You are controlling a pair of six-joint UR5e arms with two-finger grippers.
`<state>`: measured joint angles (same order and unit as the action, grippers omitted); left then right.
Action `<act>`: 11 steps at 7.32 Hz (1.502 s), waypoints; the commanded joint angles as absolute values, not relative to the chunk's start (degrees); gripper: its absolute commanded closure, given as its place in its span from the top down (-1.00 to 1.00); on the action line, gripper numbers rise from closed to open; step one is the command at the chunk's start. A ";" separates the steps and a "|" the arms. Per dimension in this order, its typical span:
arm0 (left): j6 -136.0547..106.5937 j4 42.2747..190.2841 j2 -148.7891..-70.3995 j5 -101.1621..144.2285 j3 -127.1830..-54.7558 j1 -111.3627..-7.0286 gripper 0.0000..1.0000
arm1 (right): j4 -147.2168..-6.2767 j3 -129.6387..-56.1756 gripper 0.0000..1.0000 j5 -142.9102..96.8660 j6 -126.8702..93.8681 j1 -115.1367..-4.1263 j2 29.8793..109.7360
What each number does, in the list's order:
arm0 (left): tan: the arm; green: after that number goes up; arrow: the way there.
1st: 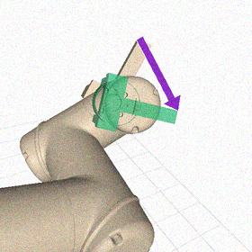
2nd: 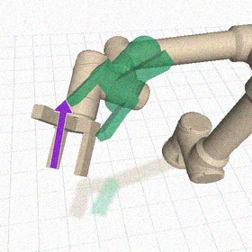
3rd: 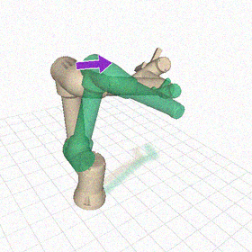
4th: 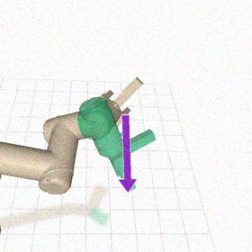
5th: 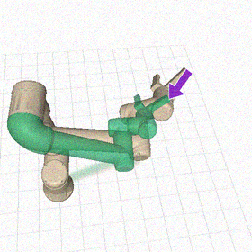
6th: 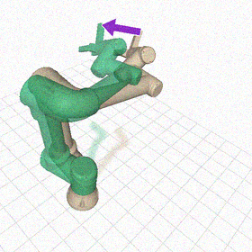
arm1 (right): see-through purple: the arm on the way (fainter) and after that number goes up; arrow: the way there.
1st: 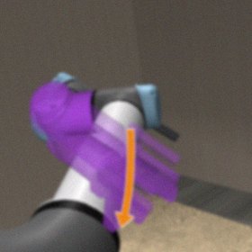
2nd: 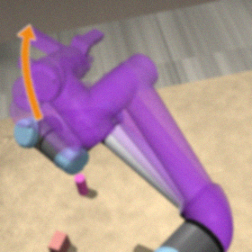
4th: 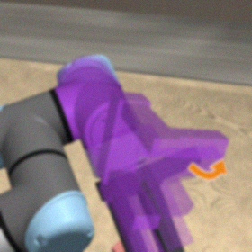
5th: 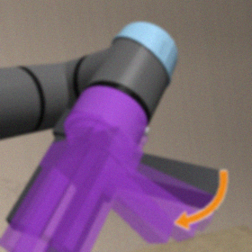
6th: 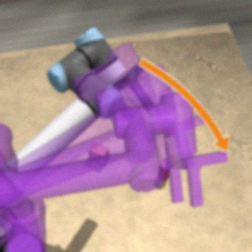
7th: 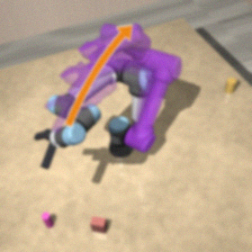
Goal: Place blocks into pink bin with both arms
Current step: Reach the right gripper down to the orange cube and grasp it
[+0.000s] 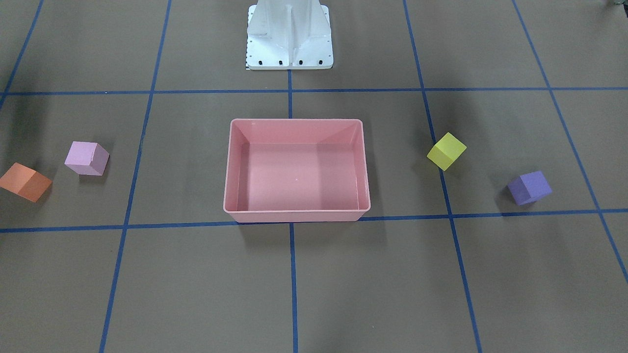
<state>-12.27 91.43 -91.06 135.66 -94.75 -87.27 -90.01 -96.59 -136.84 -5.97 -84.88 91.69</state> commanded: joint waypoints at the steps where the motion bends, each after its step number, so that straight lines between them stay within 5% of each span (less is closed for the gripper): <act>1: -12.39 91.49 -90.97 135.88 -94.48 -87.10 1.00 | -87.72 -96.59 0.99 -137.20 -6.06 -84.81 92.55; 6: -12.13 92.46 -90.17 135.88 -94.57 -86.66 1.00 | -84.04 -95.98 0.98 -136.68 -11.41 -77.10 92.37; 11: -12.57 92.72 -89.74 139.57 -93.25 -86.66 1.00 | -66.10 -90.00 0.90 -132.19 -44.12 -67.42 91.06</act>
<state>-12.56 92.60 -89.77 139.03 -93.65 -86.66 -68.32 -90.53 -133.22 -40.03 -69.12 91.22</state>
